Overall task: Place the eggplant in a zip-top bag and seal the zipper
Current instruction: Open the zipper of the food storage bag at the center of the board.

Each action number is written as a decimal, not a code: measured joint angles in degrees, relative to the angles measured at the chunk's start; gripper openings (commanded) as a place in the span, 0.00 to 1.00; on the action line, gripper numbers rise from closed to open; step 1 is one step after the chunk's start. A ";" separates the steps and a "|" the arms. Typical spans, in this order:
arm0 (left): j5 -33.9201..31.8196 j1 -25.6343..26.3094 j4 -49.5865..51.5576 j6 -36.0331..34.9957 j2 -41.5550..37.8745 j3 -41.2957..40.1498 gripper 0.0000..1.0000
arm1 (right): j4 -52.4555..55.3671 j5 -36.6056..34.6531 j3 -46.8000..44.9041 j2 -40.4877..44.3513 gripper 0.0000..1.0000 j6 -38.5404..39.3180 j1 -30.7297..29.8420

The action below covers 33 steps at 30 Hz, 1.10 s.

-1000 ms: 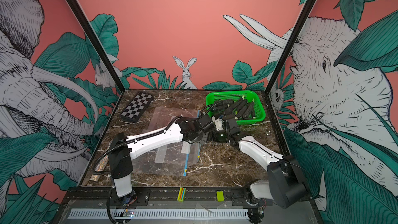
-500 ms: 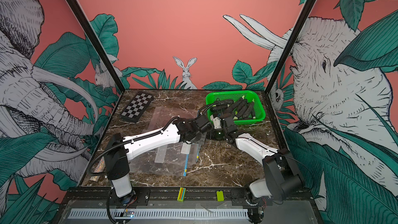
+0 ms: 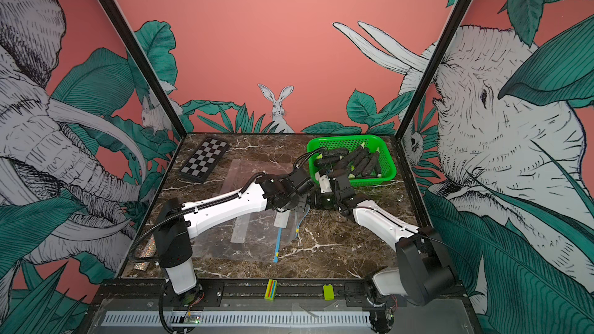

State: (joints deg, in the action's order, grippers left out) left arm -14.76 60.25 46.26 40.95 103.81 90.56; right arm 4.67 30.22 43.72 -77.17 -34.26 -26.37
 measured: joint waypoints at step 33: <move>3.78 -1.31 -4.33 -0.39 -0.02 -4.20 0.04 | 4.20 -0.31 0.07 5.35 0.00 0.22 -1.07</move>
State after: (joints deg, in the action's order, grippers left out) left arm -10.98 58.94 41.93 40.56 103.79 86.37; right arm 8.86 29.91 43.79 -71.81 -34.04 -27.44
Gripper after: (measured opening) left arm 0.091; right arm 0.048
